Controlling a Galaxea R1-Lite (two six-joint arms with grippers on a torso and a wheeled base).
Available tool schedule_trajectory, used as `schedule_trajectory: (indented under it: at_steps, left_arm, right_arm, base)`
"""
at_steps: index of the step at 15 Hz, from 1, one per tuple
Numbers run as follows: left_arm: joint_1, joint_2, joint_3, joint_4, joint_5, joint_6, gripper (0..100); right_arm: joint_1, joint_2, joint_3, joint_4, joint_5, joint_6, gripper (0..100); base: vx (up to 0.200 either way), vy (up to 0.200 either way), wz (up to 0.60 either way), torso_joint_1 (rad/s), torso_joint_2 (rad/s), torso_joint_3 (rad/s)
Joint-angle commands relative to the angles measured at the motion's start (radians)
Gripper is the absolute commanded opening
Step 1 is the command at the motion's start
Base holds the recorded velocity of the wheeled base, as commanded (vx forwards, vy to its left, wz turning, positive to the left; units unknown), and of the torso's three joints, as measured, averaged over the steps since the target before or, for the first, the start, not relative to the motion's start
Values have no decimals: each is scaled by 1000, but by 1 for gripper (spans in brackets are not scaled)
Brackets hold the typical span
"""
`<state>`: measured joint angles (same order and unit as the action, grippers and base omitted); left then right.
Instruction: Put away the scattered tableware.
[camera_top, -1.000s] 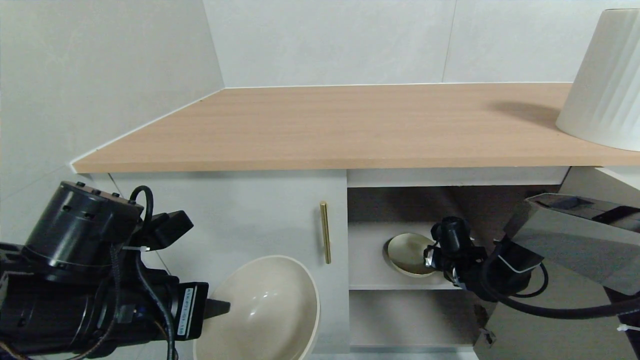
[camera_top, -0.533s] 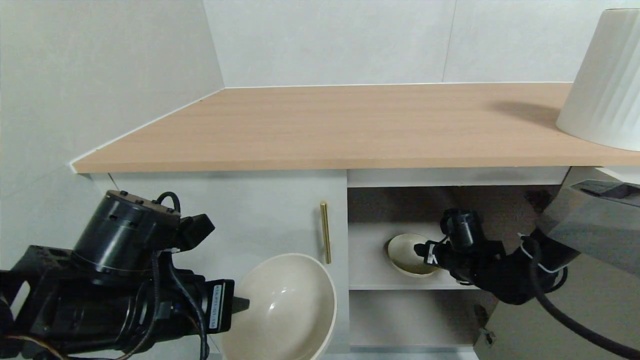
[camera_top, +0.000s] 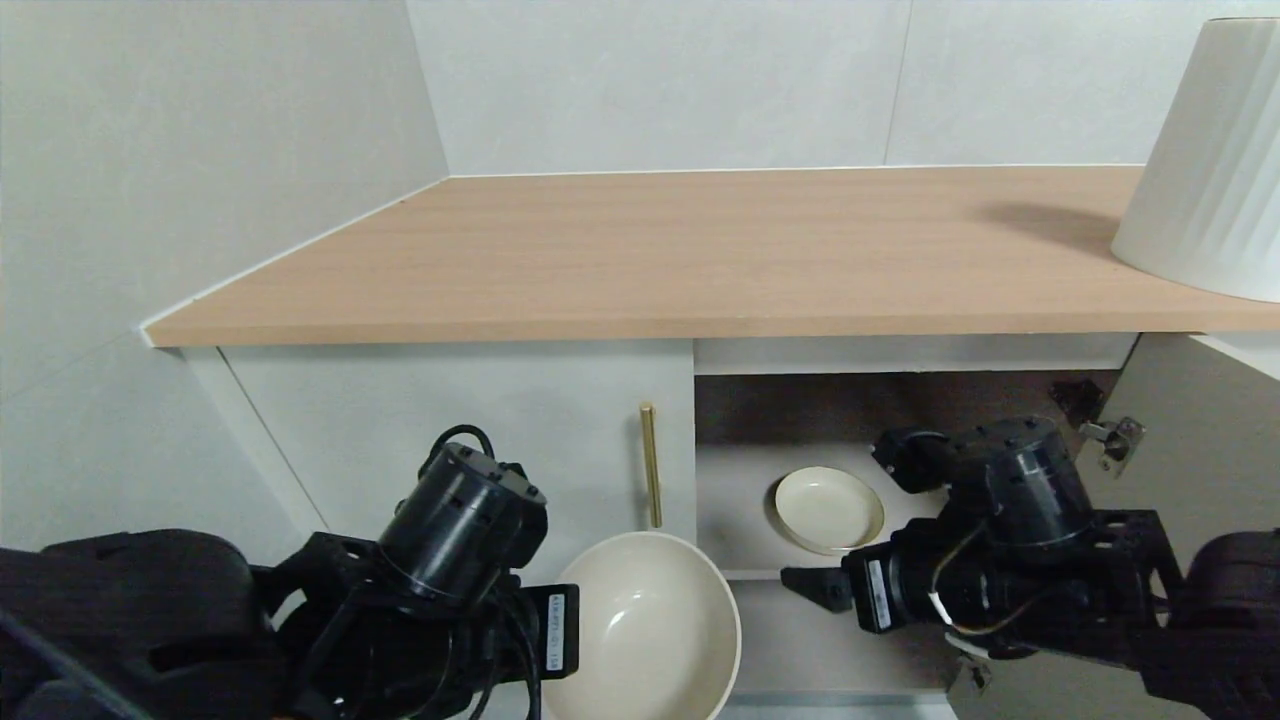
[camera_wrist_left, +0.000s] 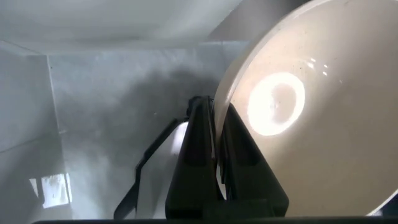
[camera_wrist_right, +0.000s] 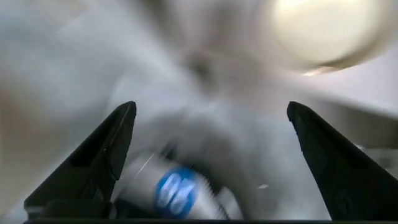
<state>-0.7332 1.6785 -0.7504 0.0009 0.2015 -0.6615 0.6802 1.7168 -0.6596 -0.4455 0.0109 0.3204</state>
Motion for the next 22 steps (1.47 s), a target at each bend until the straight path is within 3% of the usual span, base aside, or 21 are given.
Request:
schedule_trajectory:
  at_steps: [1,7,10,15,22]
  left_arm:
    - [-23,73,-3,-5,3,-1,0]
    - [-72,73,-3,-5,1,0,0]
    - [-84,72,0,-4,1,0,0]
    - [-104,64,2,1,4,-1,0]
    - [-104,70,2,2,4,-1,0]
  right_arm:
    - [113,-163,37,77,70,-7,100]
    - [206,-74,75,71,63,-29,100]
    - [205,-11,69,37,55,-37,100]
    - [196,89,66,-111,-77,-31,100]
    - [194,96,64,-114,-95,-31,100]
  base:
    - [0,0,0,0,0,0]
    - [0,0,0,0,0,0]
    - [0,0,0,0,0,0]
    - [0,0,0,0,0,0]
    - [0,0,0,0,0,0]
